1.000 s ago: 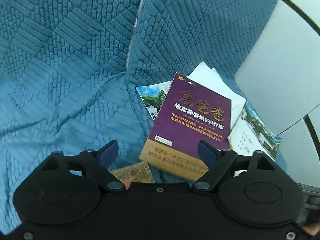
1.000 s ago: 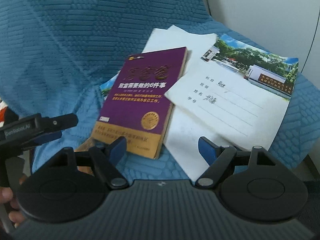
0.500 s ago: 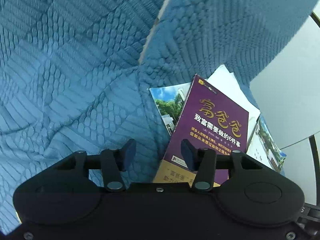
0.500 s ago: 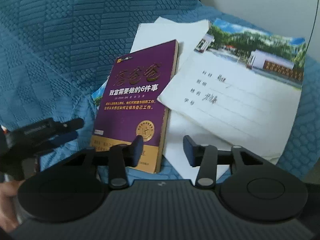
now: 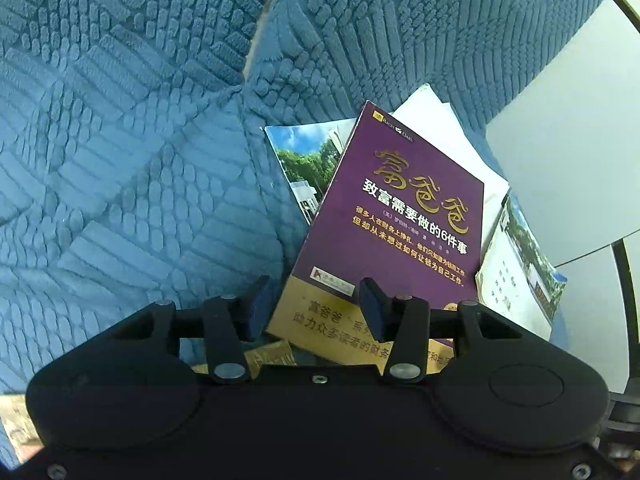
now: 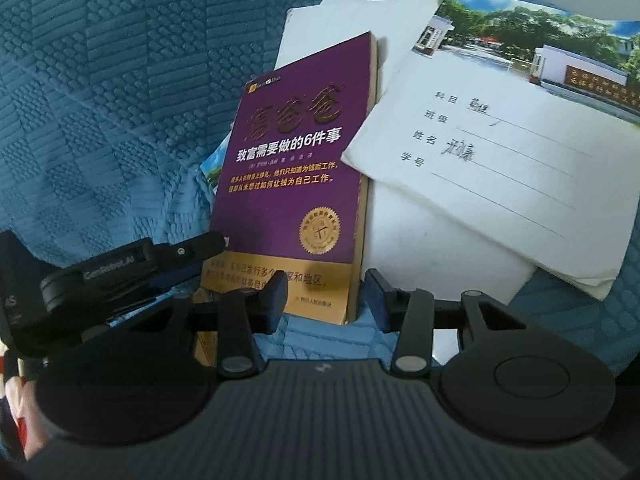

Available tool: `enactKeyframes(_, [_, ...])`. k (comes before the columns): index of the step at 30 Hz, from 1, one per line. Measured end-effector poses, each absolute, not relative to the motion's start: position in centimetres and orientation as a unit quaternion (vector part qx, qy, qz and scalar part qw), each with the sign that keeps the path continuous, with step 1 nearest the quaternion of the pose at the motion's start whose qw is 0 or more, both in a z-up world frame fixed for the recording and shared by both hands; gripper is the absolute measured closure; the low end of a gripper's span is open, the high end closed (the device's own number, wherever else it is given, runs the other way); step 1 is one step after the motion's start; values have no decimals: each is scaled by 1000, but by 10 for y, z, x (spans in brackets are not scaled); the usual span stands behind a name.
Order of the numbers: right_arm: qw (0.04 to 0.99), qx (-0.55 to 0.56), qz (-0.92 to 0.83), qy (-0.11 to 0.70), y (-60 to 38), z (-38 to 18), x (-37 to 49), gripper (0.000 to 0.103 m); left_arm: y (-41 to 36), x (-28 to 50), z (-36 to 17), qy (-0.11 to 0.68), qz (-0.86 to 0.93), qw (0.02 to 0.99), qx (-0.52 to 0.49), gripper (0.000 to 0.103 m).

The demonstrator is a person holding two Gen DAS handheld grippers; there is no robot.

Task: Organize objects
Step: 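Lower both tools onto the purple book and close on its edges, then lift the purple book with both tools, tilting it up off the papers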

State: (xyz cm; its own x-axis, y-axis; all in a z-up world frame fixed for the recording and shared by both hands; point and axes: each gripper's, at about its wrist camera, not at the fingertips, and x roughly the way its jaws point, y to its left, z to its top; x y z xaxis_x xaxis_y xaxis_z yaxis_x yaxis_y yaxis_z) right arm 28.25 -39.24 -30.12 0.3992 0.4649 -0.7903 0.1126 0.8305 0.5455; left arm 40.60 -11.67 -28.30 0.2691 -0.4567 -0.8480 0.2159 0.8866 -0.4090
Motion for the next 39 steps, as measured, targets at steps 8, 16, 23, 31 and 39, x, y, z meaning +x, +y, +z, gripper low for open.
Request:
enactKeyframes(8, [786, 294, 113, 532, -392, -303, 282, 56, -109, 410, -285, 573, -201, 781, -145, 58])
enactKeyframes(16, [762, 376, 102, 517, -414, -308, 282, 55, -89, 418, -290, 587, -207, 746, -236, 58])
enactKeyframes(23, [732, 478, 102, 475, -443, -311, 278, 55, -56, 423, -299, 580, -208, 690, -379, 58])
enactKeyframes(31, [705, 548, 115, 435, -460, -311, 276, 55, -39, 423, -310, 575, -212, 629, -478, 58])
enactKeyframes(39, [677, 602, 116, 407, -477, -315, 277, 55, -35, 422, -316, 569, -226, 583, -535, 58])
